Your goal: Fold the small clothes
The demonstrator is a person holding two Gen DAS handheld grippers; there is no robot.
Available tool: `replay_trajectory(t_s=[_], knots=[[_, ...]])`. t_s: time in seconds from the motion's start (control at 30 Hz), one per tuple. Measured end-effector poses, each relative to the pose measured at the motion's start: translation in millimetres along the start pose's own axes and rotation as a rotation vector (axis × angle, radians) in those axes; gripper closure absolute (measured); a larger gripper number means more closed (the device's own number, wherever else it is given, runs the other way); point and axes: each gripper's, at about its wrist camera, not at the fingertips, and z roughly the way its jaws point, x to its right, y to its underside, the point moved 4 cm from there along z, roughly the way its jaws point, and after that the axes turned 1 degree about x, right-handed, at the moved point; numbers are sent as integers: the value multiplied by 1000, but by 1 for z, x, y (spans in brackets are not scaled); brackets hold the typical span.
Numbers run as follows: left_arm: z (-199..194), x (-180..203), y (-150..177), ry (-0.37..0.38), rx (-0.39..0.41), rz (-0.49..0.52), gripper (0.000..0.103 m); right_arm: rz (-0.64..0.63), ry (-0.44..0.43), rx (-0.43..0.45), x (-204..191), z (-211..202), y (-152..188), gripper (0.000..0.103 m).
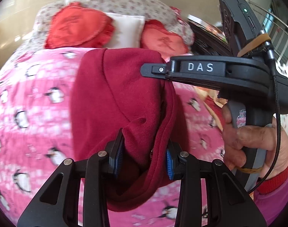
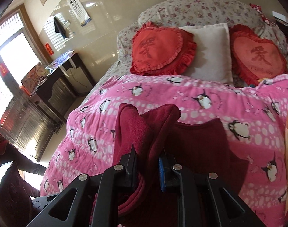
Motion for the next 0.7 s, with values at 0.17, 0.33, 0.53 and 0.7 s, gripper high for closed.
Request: replay_trajectory(t_s=[0.17,0.33,0.53,0.7], knots=[[40,37,12,-10,-61,89,68,50,91,13,56,-18,22,87],[43,50,20,-13,-132,157,65,167,111,-24,99,6,44,86],[-25,10,26,-5,-32,97,48,190,126,52,100,-31,37,63],[-23,-28,37,-124,-22,33,47,76,6,91,50,-52,34,63]])
